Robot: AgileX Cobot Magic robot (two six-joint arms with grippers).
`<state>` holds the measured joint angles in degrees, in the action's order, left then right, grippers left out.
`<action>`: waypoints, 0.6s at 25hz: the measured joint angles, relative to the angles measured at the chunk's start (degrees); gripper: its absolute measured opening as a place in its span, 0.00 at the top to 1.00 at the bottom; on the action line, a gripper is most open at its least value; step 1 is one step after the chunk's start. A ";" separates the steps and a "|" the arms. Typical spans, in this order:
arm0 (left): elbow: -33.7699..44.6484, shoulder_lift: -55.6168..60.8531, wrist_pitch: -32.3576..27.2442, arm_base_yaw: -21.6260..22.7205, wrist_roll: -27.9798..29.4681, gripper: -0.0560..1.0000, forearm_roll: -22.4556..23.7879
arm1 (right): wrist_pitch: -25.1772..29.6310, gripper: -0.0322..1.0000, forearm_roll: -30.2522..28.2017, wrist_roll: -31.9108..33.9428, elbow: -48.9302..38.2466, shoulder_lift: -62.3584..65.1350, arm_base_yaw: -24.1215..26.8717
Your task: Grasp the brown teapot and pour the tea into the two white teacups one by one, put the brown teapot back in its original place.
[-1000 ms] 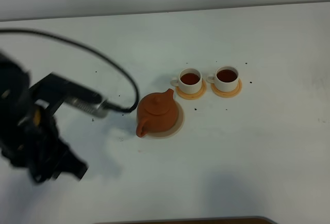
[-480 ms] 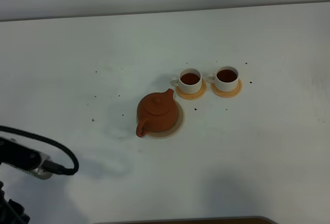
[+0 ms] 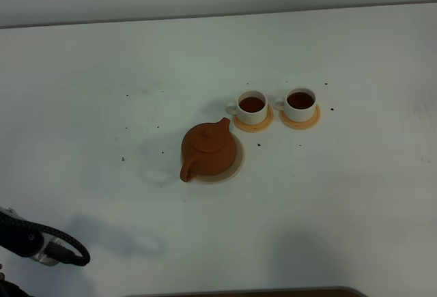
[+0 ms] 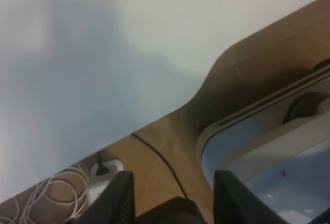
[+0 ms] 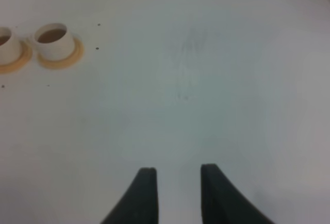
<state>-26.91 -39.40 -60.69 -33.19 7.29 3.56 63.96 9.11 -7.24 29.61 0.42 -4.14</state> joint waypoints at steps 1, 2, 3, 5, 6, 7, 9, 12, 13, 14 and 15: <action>0.00 0.13 0.10 0.00 -0.07 0.57 0.00 | 0.00 0.74 0.00 0.00 0.00 0.00 0.00; 0.00 0.42 0.10 0.00 -0.07 0.57 0.00 | 0.00 0.74 0.00 0.00 0.00 0.00 0.00; 0.00 0.55 0.10 0.00 -0.07 0.57 0.00 | 0.00 0.74 0.00 0.00 0.00 0.00 0.00; 0.04 0.68 0.10 0.54 -0.07 0.57 -0.12 | 0.00 0.74 0.00 0.00 0.00 0.00 0.00; 0.04 0.68 0.11 1.43 -0.12 0.57 -0.17 | 0.00 0.74 0.00 0.00 0.00 0.00 0.00; 0.04 0.82 0.17 2.55 -0.12 0.57 -0.23 | 0.00 0.74 0.00 0.00 0.00 0.00 0.00; 0.04 1.59 0.23 6.41 -0.24 0.57 -0.28 | 0.00 0.74 0.00 0.00 0.00 0.00 0.00; 0.04 4.04 0.23 13.67 -0.39 0.57 -0.35 | 0.00 0.74 0.00 0.00 0.00 0.00 0.00; 0.04 5.09 0.23 16.49 -0.43 0.57 -0.42 | 0.00 0.74 0.00 0.00 0.00 0.00 0.00; 0.04 6.59 0.23 18.81 -0.43 0.57 -0.42 | 0.00 0.74 0.00 0.00 0.00 0.00 0.00; 0.04 8.31 0.17 21.45 -0.45 0.57 -0.42 | 0.00 0.74 0.00 0.00 0.00 0.00 0.00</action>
<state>-26.86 -31.09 -60.52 -11.74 6.84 3.14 63.96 9.11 -7.24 29.61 0.42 -4.14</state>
